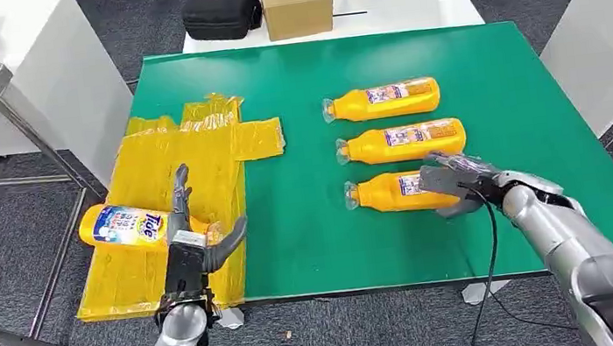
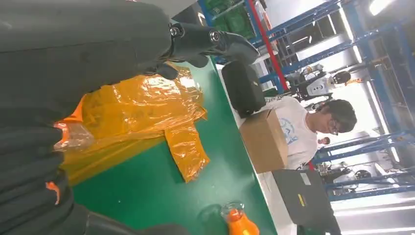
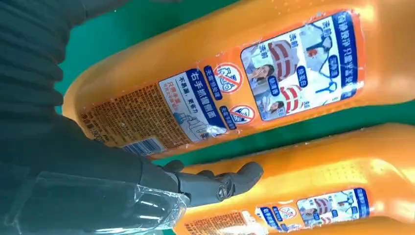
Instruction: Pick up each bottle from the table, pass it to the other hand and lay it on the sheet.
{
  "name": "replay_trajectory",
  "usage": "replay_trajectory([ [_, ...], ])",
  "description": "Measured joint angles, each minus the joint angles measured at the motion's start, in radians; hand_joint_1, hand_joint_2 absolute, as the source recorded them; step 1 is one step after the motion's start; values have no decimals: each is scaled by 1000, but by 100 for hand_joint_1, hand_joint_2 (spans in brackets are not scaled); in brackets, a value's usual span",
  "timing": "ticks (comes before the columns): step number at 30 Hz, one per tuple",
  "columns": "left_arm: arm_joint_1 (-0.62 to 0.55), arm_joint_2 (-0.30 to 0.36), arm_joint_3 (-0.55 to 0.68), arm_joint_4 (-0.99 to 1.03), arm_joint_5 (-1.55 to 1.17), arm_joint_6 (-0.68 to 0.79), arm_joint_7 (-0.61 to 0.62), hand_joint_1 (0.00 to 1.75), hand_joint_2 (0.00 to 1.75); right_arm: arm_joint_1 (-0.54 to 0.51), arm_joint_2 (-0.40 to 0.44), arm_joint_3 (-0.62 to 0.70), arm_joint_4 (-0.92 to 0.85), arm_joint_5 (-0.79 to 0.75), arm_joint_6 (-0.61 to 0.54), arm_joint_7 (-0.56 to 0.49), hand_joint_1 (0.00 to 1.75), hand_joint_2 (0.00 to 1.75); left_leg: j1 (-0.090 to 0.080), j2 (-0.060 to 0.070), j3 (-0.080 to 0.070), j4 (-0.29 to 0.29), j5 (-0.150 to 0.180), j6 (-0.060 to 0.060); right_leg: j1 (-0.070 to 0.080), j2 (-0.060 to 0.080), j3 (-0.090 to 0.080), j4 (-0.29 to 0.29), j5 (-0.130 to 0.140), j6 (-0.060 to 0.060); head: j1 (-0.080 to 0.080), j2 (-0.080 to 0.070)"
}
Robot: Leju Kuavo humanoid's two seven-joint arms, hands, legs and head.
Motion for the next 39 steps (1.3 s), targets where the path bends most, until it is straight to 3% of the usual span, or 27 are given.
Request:
replay_trajectory([
  [5,0,2,0,0,10,0,-2,0,175,-21,-5,21,21,-2,50,0,152,175,0,0,0,0,0,0,0,0,0,0,0,0,0,0],
  [16,-3,6,0,8,20,0,-2,0,175,-41,-27,59,49,-13,98,-2,154,175,0,0,1,0,0,0,0,0,0,0,0,0,0,0],
  [24,-3,9,0,8,27,0,-3,0,175,-40,-46,81,50,-36,105,2,175,175,0,0,2,0,0,0,0,0,1,0,0,0,0,0],
  [31,2,13,0,8,29,8,-5,0,175,-4,-42,75,26,-88,-41,-29,175,175,0,0,1,0,0,0,0,0,1,0,0,0,0,0],
  [39,24,17,1,-9,9,21,-3,0,175,127,-8,-3,-168,-125,-163,-56,175,175,1,0,0,0,0,0,1,0,1,0,0,0,0,0],
])
